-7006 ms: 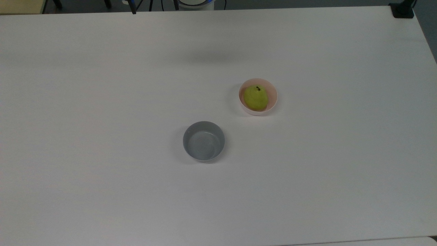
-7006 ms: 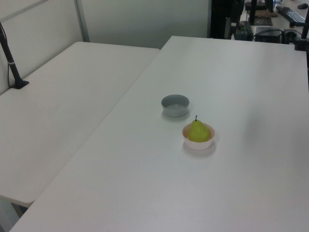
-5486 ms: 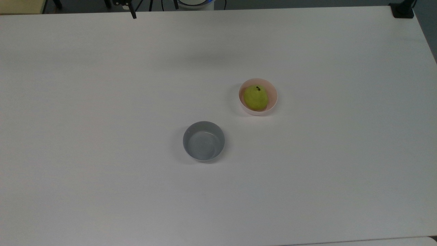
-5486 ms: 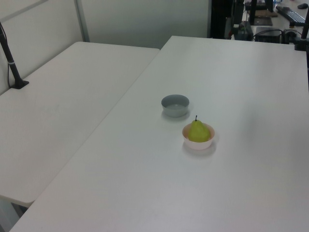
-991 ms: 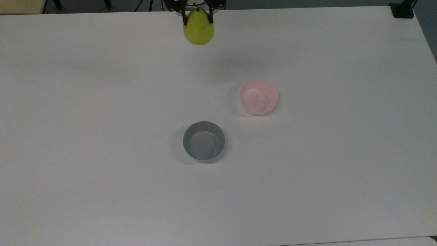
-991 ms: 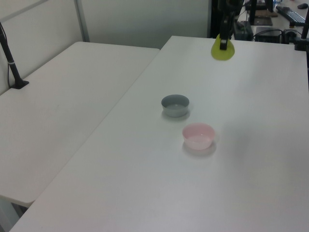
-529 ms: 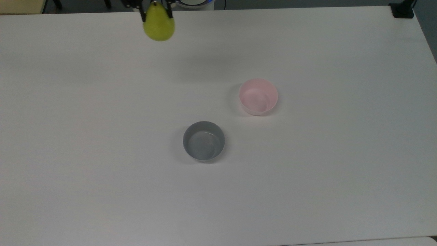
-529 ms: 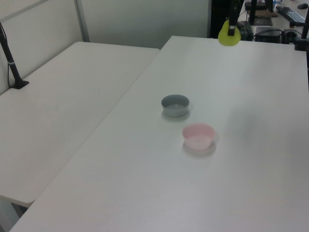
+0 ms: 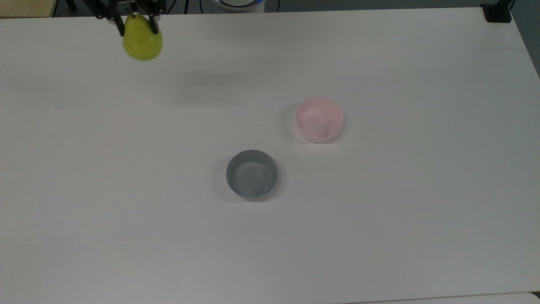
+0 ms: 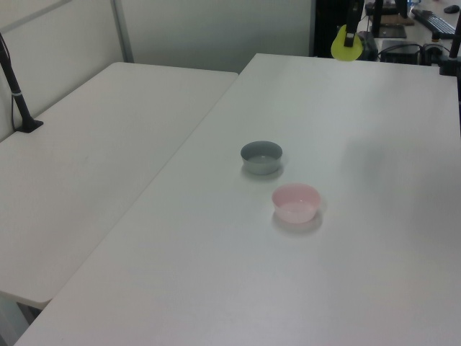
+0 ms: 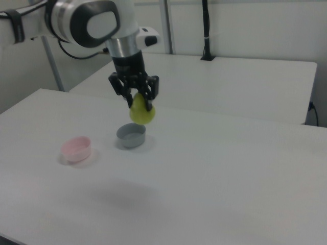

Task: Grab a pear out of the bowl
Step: 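Lift the pear out of the bowl and carry it away from the bowls, then lower the pear onto the table and open the gripper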

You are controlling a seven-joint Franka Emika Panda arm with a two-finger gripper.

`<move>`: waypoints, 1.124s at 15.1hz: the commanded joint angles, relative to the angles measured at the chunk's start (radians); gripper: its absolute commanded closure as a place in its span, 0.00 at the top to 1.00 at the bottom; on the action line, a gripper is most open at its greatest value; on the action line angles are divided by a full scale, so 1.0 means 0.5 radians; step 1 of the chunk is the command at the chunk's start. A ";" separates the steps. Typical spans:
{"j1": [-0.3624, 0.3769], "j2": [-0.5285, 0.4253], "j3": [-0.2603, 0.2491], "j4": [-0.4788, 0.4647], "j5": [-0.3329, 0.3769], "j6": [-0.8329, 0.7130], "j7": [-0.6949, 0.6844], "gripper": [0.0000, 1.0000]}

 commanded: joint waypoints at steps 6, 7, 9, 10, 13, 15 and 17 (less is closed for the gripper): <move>-0.143 0.340 -0.043 -0.028 -0.023 0.340 -0.173 0.00; -0.152 0.386 -0.043 -0.043 -0.023 0.383 -0.185 0.00; -0.189 0.456 -0.043 -0.092 -0.023 0.512 -0.247 0.00; -0.208 0.484 -0.040 -0.107 -0.020 0.573 -0.268 0.00; -0.241 0.585 -0.040 -0.111 -0.005 0.681 -0.278 0.00; -0.241 0.656 -0.040 -0.110 0.001 0.767 -0.278 0.00; -0.238 0.708 -0.040 -0.110 0.004 0.792 -0.275 0.00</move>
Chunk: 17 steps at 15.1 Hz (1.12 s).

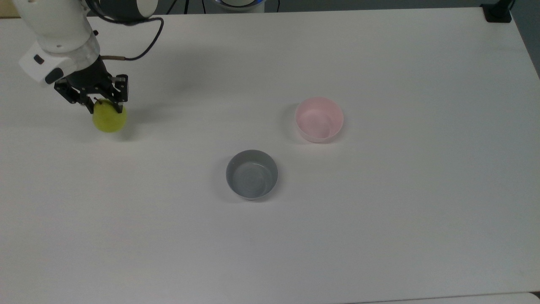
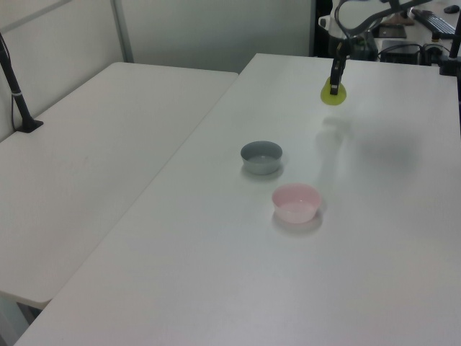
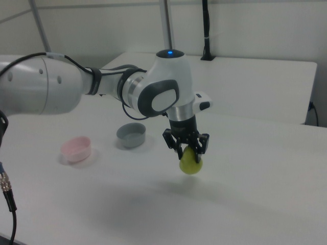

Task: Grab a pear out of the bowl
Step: 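Lower the pear onto the table and open the gripper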

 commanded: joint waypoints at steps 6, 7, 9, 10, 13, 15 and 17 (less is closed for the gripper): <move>0.019 0.156 0.005 -0.012 0.011 0.141 -0.033 0.00; 0.016 0.165 0.005 -0.012 0.011 0.138 -0.033 0.01; 0.016 0.166 0.005 -0.012 0.008 0.138 -0.036 0.26; 0.016 0.163 0.005 -0.012 0.008 0.138 -0.039 0.43; 0.016 0.156 0.002 -0.012 -0.011 0.135 -0.018 1.00; 0.022 0.123 0.002 -0.008 -0.008 0.120 -0.002 1.00; 0.022 0.049 0.002 -0.008 -0.008 0.105 0.056 1.00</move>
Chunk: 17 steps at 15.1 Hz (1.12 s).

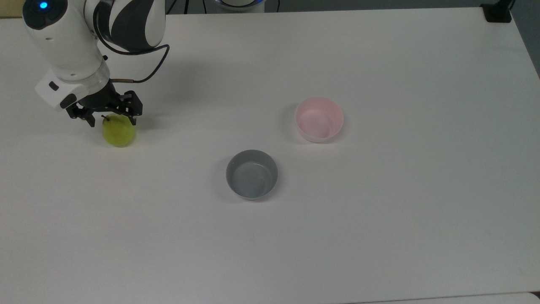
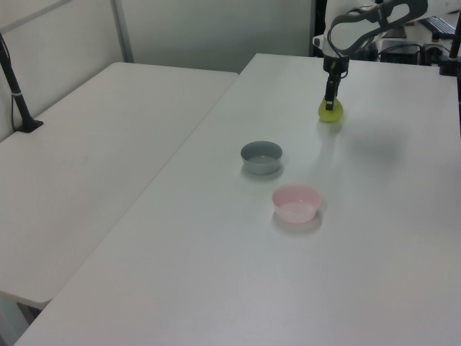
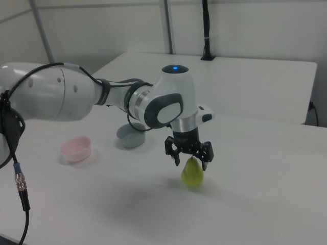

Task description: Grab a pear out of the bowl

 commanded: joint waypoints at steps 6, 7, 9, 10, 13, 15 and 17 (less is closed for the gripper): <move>0.084 -0.361 0.005 -0.010 -0.014 -0.273 0.286 1.00; 0.102 -0.413 0.008 0.021 -0.014 -0.362 0.308 1.00; 0.151 -0.523 0.005 0.076 -0.014 -0.613 0.344 1.00; 0.167 -0.591 0.008 0.083 -0.011 -0.739 0.396 1.00; 0.265 -0.784 0.011 0.083 -0.011 -0.948 0.700 1.00; 0.323 -0.883 0.011 0.083 -0.011 -1.062 0.805 1.00; 0.387 -0.962 0.014 0.083 -0.011 -1.197 0.814 1.00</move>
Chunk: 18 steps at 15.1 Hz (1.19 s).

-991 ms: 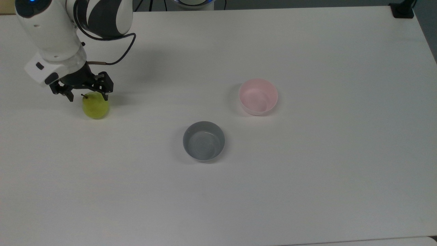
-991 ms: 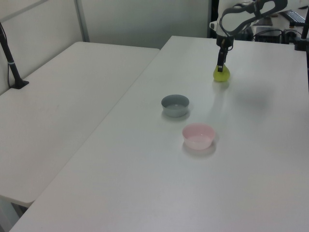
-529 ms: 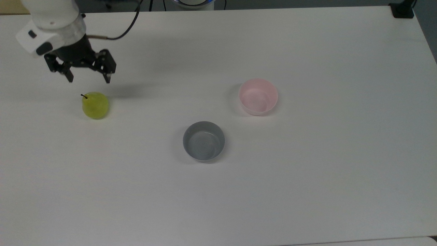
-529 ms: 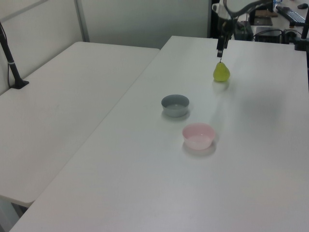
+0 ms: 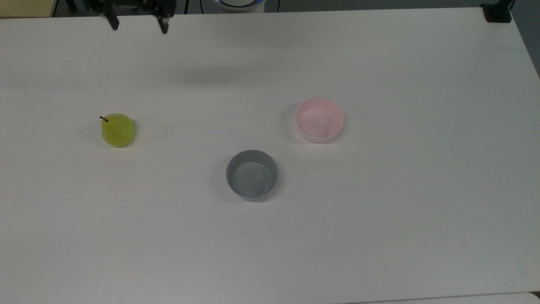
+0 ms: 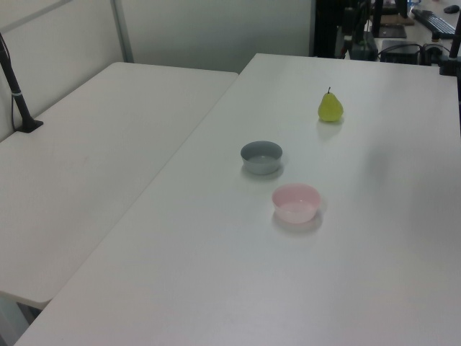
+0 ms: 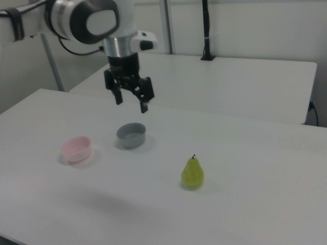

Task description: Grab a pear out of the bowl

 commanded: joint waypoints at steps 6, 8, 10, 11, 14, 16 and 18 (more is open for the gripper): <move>0.109 -0.194 0.118 -0.061 0.004 -0.146 0.051 1.00; 0.115 -0.179 0.124 -0.076 0.007 0.022 0.026 1.00; 0.118 -0.164 0.140 -0.097 0.004 0.105 0.017 1.00; 0.121 -0.154 0.140 -0.097 0.004 0.118 -0.026 1.00; 0.121 -0.139 0.140 -0.091 0.004 0.121 -0.100 1.00; 0.121 -0.139 0.140 -0.094 0.007 0.121 -0.097 1.00; 0.127 -0.136 0.140 -0.091 0.004 0.121 -0.088 1.00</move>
